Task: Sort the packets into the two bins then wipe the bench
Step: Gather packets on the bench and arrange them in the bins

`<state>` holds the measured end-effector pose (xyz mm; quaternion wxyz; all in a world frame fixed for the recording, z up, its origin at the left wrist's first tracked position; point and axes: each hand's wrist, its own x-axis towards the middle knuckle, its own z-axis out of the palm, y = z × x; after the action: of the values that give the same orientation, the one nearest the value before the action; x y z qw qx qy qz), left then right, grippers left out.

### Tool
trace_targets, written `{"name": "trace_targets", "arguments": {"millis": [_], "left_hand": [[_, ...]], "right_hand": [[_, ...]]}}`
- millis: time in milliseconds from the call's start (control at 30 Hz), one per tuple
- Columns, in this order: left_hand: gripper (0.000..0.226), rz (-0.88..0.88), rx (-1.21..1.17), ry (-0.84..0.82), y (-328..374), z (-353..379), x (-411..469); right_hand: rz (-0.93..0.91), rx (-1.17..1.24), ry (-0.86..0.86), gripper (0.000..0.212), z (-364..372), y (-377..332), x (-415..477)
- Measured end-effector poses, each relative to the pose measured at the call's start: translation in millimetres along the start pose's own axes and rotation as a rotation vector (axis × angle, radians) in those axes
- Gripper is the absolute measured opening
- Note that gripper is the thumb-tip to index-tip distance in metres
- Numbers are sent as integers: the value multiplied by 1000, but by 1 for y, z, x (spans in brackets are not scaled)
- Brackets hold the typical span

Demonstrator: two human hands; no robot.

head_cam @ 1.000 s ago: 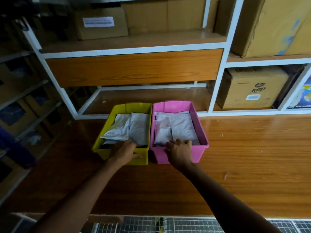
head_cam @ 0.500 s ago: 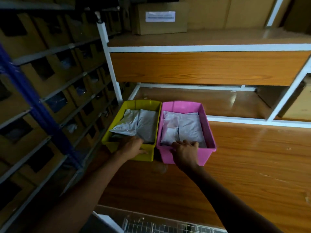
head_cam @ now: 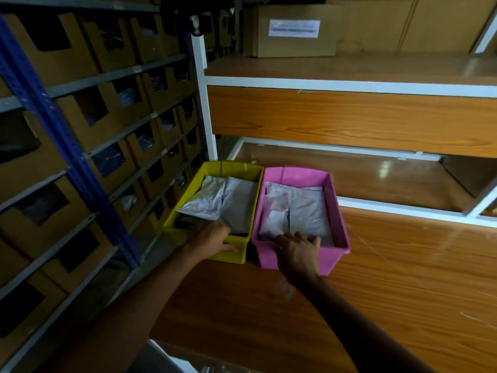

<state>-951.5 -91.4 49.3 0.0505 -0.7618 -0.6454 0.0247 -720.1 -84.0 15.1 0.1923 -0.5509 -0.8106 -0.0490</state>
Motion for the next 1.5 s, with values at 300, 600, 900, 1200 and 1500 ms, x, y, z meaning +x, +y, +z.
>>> {"name": "trace_targets", "arguments": {"millis": [300, 600, 900, 1200, 1500], "left_hand": [[48, 88, -6, 61, -16, 14, 7], [80, 263, -291, 391, -11, 0, 8], [68, 418, -496, 681, 106, -101, 32], [55, 573, -731, 788, 292, -143, 13], [54, 787, -829, 589, 497, -125, 11]], "right_hand": [[84, -56, -32, 14, 2, -11, 3], [91, 239, -101, 77, -39, -1, 1], [82, 258, 424, 71, -146, 41, -27], [210, 163, 583, 69, -231, 152, -133], [478, 14, 567, 70, -274, 289, -269]]}}
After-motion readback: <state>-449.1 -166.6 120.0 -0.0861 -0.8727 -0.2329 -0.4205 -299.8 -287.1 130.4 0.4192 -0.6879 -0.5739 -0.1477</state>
